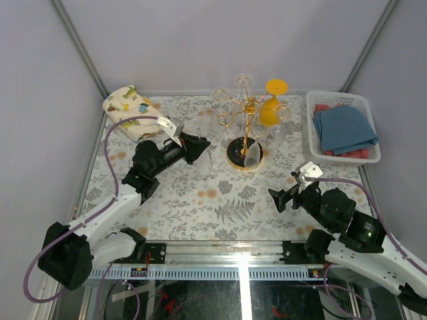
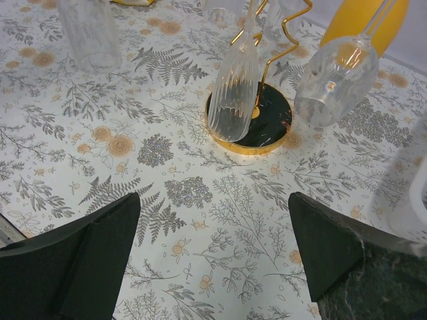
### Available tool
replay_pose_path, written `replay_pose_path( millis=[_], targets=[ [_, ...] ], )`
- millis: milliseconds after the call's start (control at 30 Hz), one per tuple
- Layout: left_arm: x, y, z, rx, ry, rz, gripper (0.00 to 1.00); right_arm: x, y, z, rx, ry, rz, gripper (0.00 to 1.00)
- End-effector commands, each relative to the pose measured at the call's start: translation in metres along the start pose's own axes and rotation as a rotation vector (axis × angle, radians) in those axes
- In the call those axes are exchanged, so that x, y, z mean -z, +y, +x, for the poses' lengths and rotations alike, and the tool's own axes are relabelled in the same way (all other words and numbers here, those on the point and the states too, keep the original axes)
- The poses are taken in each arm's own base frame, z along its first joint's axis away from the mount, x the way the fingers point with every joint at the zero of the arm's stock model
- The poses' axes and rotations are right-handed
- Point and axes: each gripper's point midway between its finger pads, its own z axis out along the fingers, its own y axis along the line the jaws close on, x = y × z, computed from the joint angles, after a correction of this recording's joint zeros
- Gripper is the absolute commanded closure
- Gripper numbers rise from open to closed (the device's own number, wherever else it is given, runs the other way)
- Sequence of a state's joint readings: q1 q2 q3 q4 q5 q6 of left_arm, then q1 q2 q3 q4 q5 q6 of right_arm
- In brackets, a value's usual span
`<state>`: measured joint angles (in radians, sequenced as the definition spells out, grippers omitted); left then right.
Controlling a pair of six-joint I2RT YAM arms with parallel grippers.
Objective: Place the wine glass upside down on the wine glass rack
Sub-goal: Turn the wine glass upside down at the wine rack.
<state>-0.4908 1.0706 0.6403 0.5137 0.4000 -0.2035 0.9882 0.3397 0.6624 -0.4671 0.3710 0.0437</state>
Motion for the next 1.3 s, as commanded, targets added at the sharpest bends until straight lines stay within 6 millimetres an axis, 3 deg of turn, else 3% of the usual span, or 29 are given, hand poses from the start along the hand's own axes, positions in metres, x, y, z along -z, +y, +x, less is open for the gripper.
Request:
replay_pose_path(
  millis=[0,200,333,467,633,800,1000,1267],
  targets=[
    [-0.013,0.003,-0.043,-0.112,-0.141,0.029,1.00,0.002,-0.005,-0.006,-0.012,-0.026,0.024,0.00],
    [-0.035,0.002,-0.038,-0.135,-0.099,0.112,1.00,0.005,-0.006,-0.007,-0.018,-0.041,0.023,0.00],
    [-0.037,0.003,-0.035,-0.094,-0.058,0.108,1.00,0.007,0.000,-0.015,-0.007,-0.082,-0.021,0.00],
    [-0.023,0.000,-0.030,0.002,-0.001,0.061,1.00,0.005,0.012,-0.043,0.139,-0.226,-0.101,0.01],
    [0.001,-0.017,-0.008,0.154,0.106,0.073,1.00,-0.005,0.038,-0.085,0.385,-0.458,-0.204,0.01],
    [0.031,-0.034,0.023,0.237,0.244,0.082,1.00,-0.040,0.071,-0.102,0.578,-0.448,-0.316,0.01],
    [0.059,-0.045,0.045,0.252,0.395,0.084,1.00,-0.061,0.100,-0.138,0.681,-0.545,-0.398,0.00],
    [0.073,-0.063,0.062,0.302,0.521,0.174,1.00,-0.089,0.123,-0.154,0.730,-0.525,-0.477,0.25]
  ],
)
